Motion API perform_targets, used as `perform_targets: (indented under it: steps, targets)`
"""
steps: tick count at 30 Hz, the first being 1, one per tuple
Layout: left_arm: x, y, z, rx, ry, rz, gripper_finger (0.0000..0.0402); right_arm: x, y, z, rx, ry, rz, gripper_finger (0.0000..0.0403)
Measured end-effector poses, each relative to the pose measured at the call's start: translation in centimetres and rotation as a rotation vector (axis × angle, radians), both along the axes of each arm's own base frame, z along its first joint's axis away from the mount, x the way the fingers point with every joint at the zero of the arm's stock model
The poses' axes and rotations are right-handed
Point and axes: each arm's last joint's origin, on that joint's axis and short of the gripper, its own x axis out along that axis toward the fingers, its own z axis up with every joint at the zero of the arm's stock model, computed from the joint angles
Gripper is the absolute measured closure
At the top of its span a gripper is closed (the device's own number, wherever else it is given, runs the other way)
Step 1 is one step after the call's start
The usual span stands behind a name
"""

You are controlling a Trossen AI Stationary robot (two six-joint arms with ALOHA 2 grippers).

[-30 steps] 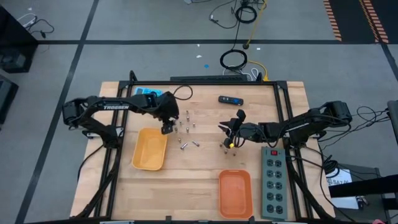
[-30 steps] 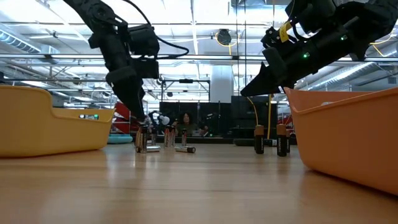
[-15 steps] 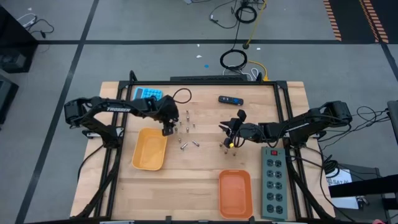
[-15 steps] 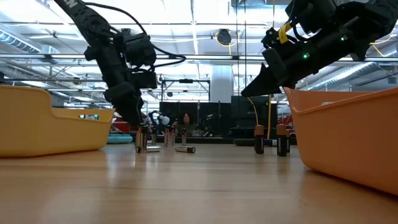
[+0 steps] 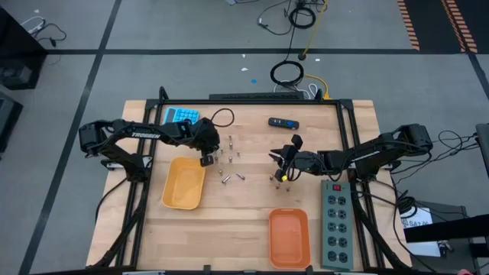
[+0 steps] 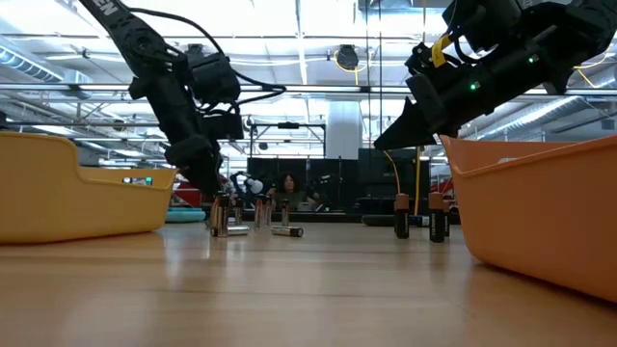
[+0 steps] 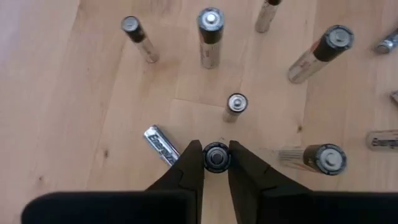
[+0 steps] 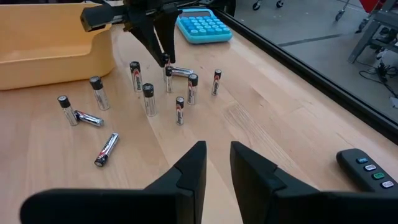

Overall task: Sort batteries
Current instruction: Put the silver battery into the yellow bin

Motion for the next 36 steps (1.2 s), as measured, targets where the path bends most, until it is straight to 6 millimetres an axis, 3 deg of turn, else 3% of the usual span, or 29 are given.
perform_targets:
  steps: [3,8,12,19,23,28,32,36]
  targets:
    - [0.0,0.0,1.4,0.004,-0.007,0.001,0.0351,0.0,0.0,0.0,0.0,0.0,0.0,0.0339]
    - [-0.7,-0.4,6.4,0.036,-0.089,-0.002,0.0351,-0.1,0.0,0.0,-0.022,0.002,-0.04,0.0339]
    - [-3.2,-1.9,9.1,0.001,-0.101,0.023,0.0351,-0.1,0.0,0.0,-0.028,0.0,-0.058,0.0339]
    - [-8.0,-6.5,11.5,-0.252,-0.069,0.057,0.0351,0.0,-0.9,0.4,-0.067,-0.007,-0.074,0.0339]
    - [-9.7,-8.4,11.4,-0.333,-0.002,0.085,0.0351,0.2,-2.2,1.1,-0.087,-0.066,-0.099,0.0339]
    - [-10.4,-9.6,8.4,-0.364,0.085,0.141,0.0345,0.4,-3.6,1.6,-0.049,-0.131,-0.042,0.0339]
    - [-10.4,-9.9,6.2,-0.333,0.137,0.206,0.0272,0.5,-3.9,1.7,-0.028,-0.15,-0.01,0.0339]
    - [-9.9,-9.9,6.7,-0.314,0.12,0.23,0.0191,0.5,-3.6,1.7,-0.018,-0.158,0.002,0.0339]
